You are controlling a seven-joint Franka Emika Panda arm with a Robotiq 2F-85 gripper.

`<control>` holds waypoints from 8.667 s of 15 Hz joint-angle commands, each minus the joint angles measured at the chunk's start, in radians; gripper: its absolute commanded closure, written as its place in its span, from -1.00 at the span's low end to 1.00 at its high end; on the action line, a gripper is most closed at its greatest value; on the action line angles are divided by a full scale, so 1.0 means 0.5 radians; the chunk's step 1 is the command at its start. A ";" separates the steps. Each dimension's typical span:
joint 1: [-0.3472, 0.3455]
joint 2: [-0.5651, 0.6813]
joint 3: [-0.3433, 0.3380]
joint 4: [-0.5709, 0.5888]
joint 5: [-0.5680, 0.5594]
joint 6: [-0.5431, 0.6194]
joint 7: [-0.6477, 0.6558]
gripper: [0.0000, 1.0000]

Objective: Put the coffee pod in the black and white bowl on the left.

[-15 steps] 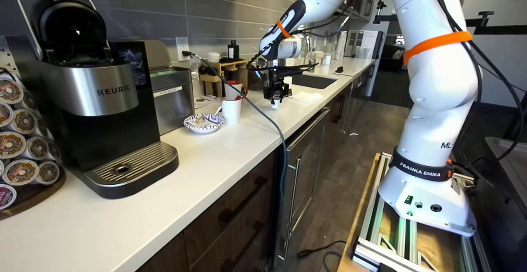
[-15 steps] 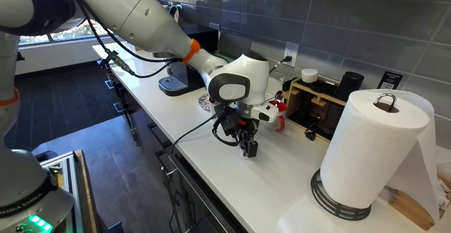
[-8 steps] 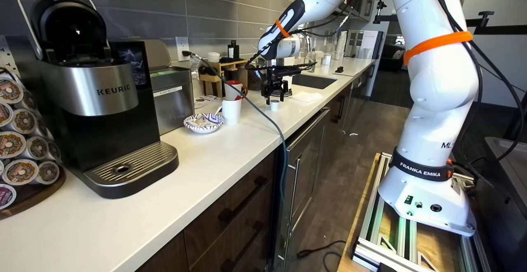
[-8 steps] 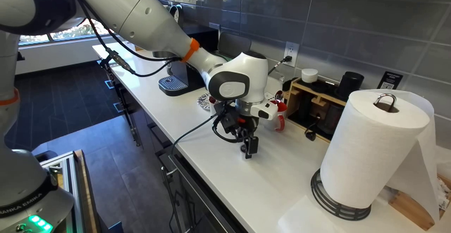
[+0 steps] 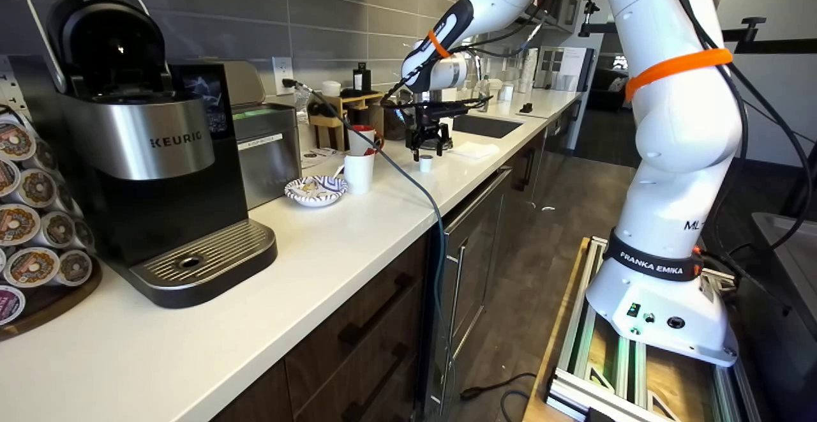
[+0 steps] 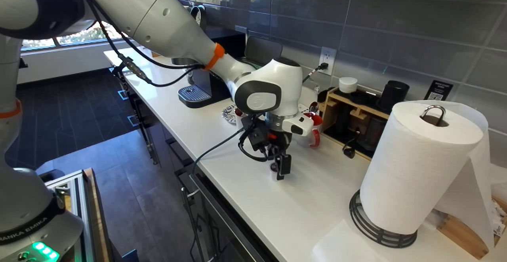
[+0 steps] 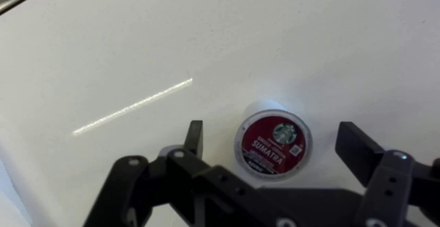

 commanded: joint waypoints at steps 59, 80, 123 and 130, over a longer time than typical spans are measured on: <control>0.315 -0.218 0.611 0.312 0.497 -0.157 -2.876 0.43; 0.444 -0.011 0.664 0.559 0.527 -0.802 -1.980 0.43; 0.447 -0.129 0.674 0.165 0.099 0.056 -0.847 0.43; 0.451 -0.126 0.645 0.129 0.182 -0.070 -0.707 0.43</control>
